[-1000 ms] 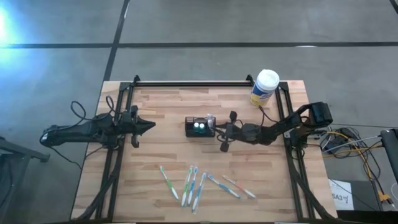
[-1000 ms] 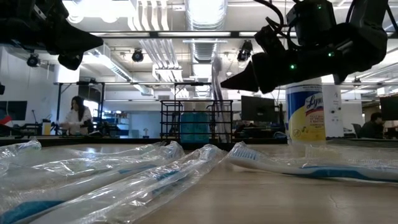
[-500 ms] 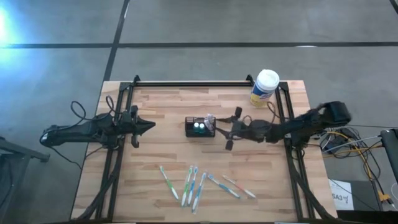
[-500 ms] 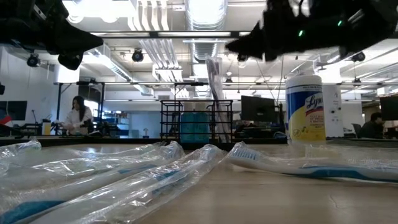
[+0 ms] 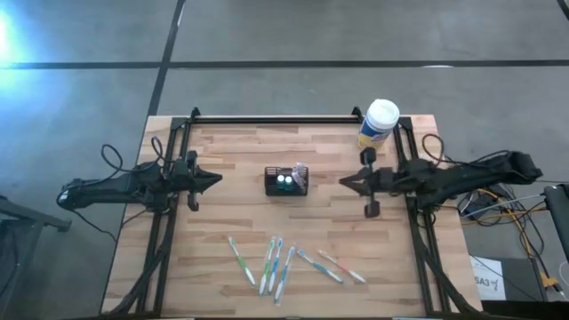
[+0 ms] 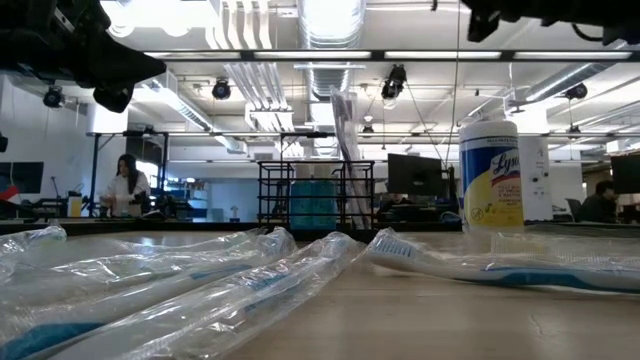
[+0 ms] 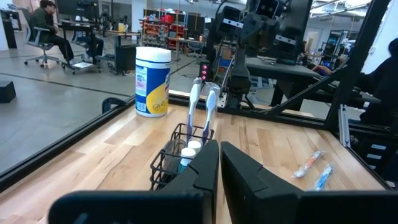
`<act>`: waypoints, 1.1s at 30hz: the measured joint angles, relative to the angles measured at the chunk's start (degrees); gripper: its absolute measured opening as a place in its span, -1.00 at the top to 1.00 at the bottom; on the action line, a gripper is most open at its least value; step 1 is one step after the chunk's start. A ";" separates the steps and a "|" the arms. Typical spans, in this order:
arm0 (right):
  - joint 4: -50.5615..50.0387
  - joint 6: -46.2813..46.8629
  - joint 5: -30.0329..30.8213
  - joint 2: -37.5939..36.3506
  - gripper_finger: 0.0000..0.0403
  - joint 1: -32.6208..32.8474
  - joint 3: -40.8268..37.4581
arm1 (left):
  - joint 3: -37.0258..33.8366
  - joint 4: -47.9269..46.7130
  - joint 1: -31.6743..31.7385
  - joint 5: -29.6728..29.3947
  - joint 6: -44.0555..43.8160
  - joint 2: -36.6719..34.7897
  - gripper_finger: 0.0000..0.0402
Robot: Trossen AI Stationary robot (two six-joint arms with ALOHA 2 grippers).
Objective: Pick & Place toothbrushing station
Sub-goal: Put the left green toothbrush in the wire organizer
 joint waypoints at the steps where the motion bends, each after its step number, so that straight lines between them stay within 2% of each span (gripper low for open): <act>1: -0.70 0.18 -0.25 -2.01 0.93 -0.05 -0.88 | 0.00 0.00 0.00 0.00 0.03 0.00 0.88; 6: -0.85 4.15 -1.67 -13.21 0.96 -1.44 -7.45 | -0.04 -0.02 0.00 0.00 0.47 0.00 0.88; 9: 2.20 4.57 -1.95 -17.41 0.96 -1.38 -12.98 | -0.07 -0.02 0.00 0.00 0.47 0.00 0.88; 16: 13.48 5.39 -1.03 -19.09 0.96 -1.40 -21.74 | 0.01 0.03 0.00 -0.04 0.40 0.03 0.88; 21: 12.47 5.99 0.56 -19.04 0.96 -1.40 -22.80 | 2.26 1.37 0.03 1.54 -0.49 1.80 0.88; 26: 12.49 5.64 0.89 -18.24 0.96 -1.40 -22.80 | 9.16 -3.83 -0.05 3.28 -7.13 9.76 0.93; 30: 11.83 4.40 0.99 -18.32 0.96 -1.40 -22.80 | 17.97 -15.41 -1.13 4.59 -12.15 19.02 0.98; 33: 11.45 2.73 1.07 -17.89 0.96 -1.40 -22.80 | 24.54 -22.26 -4.15 4.57 -15.57 27.13 0.97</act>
